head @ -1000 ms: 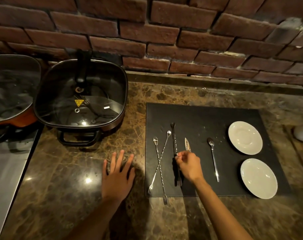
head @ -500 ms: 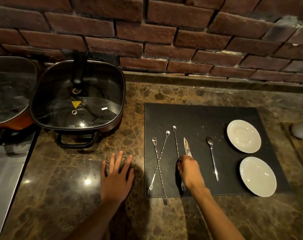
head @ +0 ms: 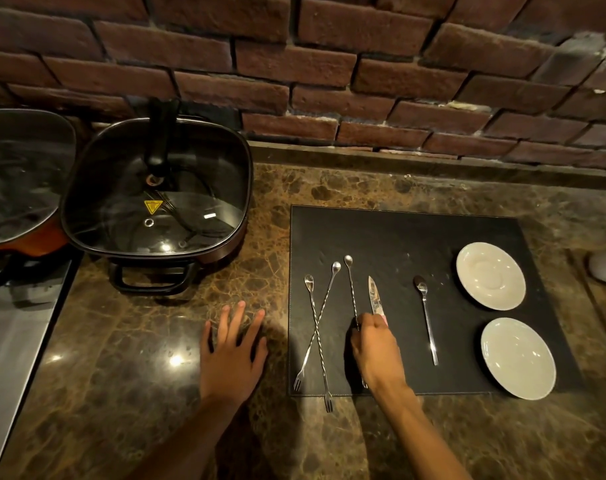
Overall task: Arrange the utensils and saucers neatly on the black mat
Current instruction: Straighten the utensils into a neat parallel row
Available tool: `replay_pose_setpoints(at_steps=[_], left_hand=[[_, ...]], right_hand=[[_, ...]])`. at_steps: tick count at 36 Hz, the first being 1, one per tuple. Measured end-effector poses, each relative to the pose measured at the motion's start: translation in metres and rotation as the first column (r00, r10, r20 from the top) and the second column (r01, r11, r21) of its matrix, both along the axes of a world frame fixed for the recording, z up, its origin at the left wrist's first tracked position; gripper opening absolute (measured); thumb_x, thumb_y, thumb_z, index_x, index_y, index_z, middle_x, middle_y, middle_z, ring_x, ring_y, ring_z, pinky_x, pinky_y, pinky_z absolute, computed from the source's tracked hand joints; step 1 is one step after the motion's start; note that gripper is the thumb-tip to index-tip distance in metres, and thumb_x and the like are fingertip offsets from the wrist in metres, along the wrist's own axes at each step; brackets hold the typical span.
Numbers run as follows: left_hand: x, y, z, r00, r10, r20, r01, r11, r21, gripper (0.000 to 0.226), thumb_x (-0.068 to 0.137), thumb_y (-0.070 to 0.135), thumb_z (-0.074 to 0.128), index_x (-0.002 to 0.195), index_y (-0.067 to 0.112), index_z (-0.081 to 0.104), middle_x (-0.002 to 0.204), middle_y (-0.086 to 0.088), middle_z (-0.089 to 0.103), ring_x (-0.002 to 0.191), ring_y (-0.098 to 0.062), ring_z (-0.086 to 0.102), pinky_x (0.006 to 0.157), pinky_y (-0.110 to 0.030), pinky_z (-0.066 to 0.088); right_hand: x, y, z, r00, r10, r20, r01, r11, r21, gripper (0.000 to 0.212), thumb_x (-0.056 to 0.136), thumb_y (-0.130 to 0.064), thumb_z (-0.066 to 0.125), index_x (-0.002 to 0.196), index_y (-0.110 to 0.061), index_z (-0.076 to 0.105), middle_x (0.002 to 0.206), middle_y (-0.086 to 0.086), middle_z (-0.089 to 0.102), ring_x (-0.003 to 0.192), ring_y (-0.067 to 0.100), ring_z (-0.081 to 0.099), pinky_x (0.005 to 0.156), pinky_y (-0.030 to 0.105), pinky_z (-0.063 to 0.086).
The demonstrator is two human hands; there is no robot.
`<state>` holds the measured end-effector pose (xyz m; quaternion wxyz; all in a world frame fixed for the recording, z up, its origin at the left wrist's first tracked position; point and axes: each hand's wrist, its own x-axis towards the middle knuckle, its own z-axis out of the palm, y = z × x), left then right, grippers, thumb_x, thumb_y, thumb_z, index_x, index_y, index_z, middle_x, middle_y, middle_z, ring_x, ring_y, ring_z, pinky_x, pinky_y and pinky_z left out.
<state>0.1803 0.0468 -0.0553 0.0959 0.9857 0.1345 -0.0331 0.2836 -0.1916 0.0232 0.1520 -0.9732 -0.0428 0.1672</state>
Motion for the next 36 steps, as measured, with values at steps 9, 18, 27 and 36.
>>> replay_pose_setpoints(at_steps=[9,18,27,36], left_hand=[[0.001,0.0,0.0,1.0,-0.003,-0.014,0.003,1.0,0.006,0.056,0.101,0.052,0.025,0.154,0.038,0.036,0.167,-0.001,0.029,0.154,-0.026,0.026,0.12,-0.056,0.024],[0.001,0.0,0.0,1.0,-0.002,-0.016,0.002,1.0,-0.011,0.056,0.101,0.051,0.025,0.154,0.037,0.036,0.167,-0.001,0.026,0.155,-0.026,0.022,0.121,-0.057,0.022],[0.001,0.0,0.001,0.999,-0.008,-0.037,0.007,1.0,-0.008,0.057,0.101,0.052,0.025,0.156,0.036,0.031,0.168,-0.002,0.025,0.156,-0.027,0.02,0.122,-0.058,0.022],[0.002,0.0,0.001,0.999,-0.006,-0.039,0.005,1.0,-0.018,0.057,0.101,0.052,0.026,0.156,0.037,0.031,0.167,-0.001,0.027,0.156,-0.027,0.022,0.121,-0.058,0.022]], right_hand=[[-0.007,0.054,-0.001,0.992,0.026,-0.121,-0.006,0.987,0.164,0.028,0.094,-0.032,0.055,0.107,-0.008,0.057,0.109,0.013,0.065,0.101,0.033,0.063,0.083,0.037,0.049],[-0.012,0.068,-0.002,0.988,0.015,-0.151,0.003,0.993,0.118,0.015,0.088,-0.01,0.052,0.102,-0.007,0.055,0.103,0.017,0.065,0.094,0.036,0.064,0.079,0.042,0.05],[-0.008,0.071,0.007,0.97,-0.089,-0.226,0.133,0.974,0.186,0.032,0.082,-0.02,0.065,0.108,-0.004,0.055,0.106,0.018,0.066,0.097,0.035,0.065,0.082,0.039,0.054],[0.004,0.088,0.012,0.953,-0.186,-0.239,0.264,0.896,0.357,0.014,0.075,-0.016,0.069,0.084,-0.013,0.059,0.08,0.011,0.07,0.072,0.021,0.064,0.066,0.033,0.051]])
